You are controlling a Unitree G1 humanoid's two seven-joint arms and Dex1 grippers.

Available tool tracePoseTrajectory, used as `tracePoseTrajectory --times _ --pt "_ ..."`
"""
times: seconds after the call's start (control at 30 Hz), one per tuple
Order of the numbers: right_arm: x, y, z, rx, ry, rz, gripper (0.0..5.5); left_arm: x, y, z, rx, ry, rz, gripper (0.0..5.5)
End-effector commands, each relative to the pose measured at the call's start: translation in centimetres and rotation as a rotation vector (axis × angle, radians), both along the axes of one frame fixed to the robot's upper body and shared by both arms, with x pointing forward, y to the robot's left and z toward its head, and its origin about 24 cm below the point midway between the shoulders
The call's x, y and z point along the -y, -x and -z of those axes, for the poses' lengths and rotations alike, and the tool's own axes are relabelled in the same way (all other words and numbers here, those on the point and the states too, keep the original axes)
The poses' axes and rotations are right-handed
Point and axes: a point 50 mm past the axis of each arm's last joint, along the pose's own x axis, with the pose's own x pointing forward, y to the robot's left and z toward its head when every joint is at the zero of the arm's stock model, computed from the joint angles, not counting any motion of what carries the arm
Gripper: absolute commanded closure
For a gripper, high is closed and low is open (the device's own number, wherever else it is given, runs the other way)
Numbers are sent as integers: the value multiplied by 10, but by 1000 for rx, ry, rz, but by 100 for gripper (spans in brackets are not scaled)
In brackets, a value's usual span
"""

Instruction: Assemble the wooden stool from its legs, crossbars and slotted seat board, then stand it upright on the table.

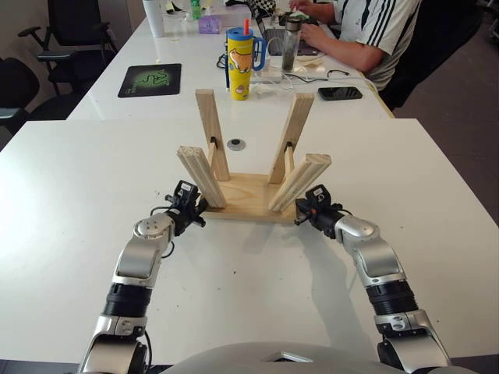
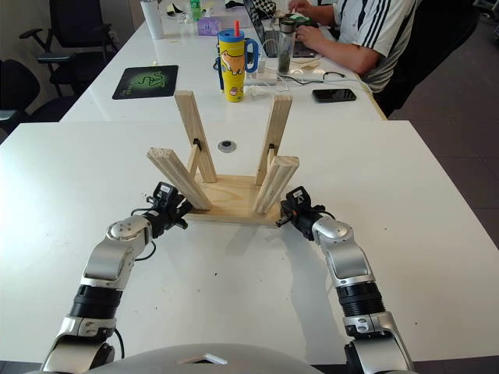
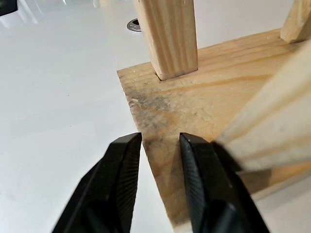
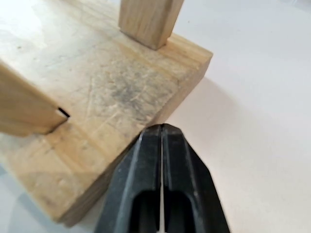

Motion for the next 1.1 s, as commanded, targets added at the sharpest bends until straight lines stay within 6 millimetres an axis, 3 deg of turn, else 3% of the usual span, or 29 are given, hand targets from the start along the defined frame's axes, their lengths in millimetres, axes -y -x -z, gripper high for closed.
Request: tracePoseTrajectory --times 0.03,0.2,0.5,0.73,0.97,1.1 --pt "13 -3 -3 19 28 77 550 -25 10 6 -26 -26 -127 486" --pt "18 -2 5 -5 38 101 550 -30 10 14 -52 -55 -148 548" --pt "12 14 12 -42 27 52 550 -8 13 28 -91 -46 -21 548" --pt "-11 41 20 -112 -3 -69 550 10 26 24 -91 0 110 548" --pt "-19 41 12 -77 -45 -86 550 25 29 17 -64 36 163 548" --pt "-23 34 -8 17 -112 -102 550 32 27 1 -5 63 183 548"
